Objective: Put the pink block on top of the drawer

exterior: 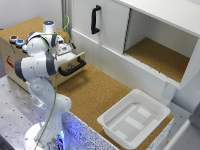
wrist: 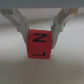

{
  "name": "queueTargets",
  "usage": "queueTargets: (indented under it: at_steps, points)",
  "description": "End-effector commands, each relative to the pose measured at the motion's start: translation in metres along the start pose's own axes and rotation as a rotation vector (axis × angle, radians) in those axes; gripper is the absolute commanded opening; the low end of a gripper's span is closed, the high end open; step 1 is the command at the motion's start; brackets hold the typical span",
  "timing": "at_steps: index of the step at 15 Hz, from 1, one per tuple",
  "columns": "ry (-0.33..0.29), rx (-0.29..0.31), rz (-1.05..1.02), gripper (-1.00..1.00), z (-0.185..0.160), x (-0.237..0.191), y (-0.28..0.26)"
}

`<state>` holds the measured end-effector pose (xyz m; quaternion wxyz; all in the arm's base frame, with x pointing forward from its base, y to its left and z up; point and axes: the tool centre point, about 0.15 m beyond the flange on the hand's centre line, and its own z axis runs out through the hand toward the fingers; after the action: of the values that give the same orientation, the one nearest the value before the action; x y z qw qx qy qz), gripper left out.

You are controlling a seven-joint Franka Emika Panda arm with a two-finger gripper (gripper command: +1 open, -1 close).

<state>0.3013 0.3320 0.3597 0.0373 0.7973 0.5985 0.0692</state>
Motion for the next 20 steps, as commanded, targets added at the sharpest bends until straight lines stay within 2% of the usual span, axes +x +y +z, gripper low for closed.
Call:
queueTargets:
  at_steps: [1, 6, 10, 12, 17, 20]
  points:
    - [-0.114, -0.064, 0.027, -1.00, -0.044, 0.038, 0.024]
    - [-0.060, -0.135, -0.030, -1.00, -0.088, 0.079, 0.053]
    - [-0.029, -0.126, -0.120, -1.00, -0.105, 0.120, 0.067]
    - [-0.034, -0.135, -0.162, -1.00, -0.102, 0.138, 0.072]
    - [-0.058, -0.041, -0.231, -1.00, -0.059, 0.168, 0.075]
    - [-0.052, -0.029, -0.259, -1.00, -0.056, 0.177, 0.060]
